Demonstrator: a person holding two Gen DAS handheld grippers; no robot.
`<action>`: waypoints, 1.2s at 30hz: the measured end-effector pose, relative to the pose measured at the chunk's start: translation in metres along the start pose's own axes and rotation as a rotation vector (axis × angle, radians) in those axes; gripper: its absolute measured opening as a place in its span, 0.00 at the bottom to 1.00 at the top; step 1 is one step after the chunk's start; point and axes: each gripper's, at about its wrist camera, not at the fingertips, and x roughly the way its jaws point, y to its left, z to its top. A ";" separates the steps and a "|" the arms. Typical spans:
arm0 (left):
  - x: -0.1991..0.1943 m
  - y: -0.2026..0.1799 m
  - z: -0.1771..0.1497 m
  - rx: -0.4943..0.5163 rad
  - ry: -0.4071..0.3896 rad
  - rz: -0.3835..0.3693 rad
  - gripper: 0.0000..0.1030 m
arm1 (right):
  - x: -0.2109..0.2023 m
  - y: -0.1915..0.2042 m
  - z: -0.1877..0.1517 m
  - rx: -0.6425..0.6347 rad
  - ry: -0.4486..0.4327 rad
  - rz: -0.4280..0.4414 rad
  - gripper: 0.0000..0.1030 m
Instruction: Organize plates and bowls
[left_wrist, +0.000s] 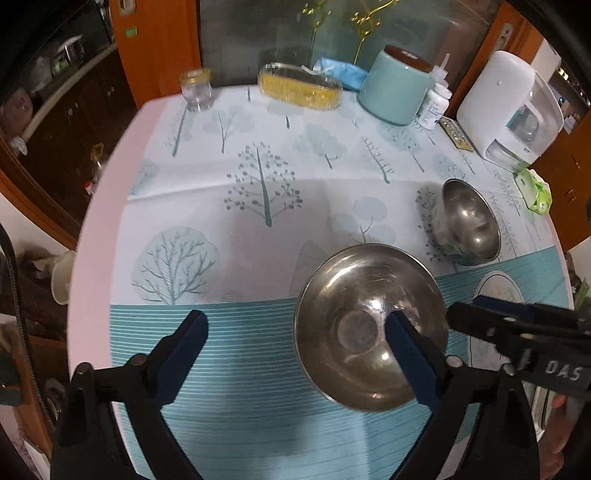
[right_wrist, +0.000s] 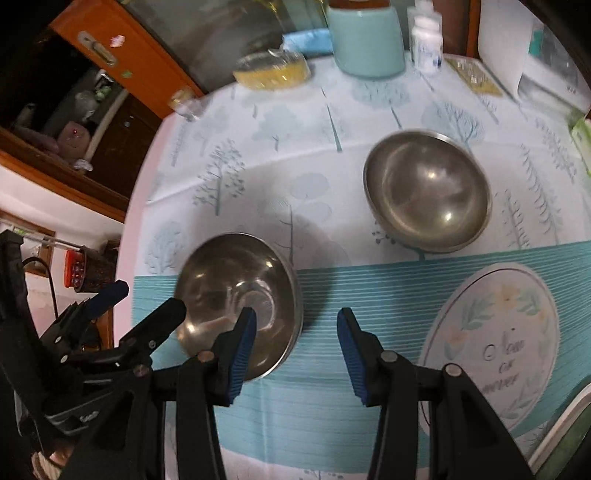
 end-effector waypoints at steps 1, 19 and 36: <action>0.005 0.000 0.002 -0.005 0.012 -0.006 0.88 | 0.005 -0.001 0.001 0.005 0.007 -0.004 0.44; 0.041 -0.002 -0.009 0.024 0.146 -0.077 0.10 | 0.035 0.000 0.002 -0.009 0.077 -0.018 0.06; -0.035 -0.044 -0.027 0.123 0.073 -0.092 0.12 | -0.031 -0.008 -0.024 -0.035 0.010 0.012 0.06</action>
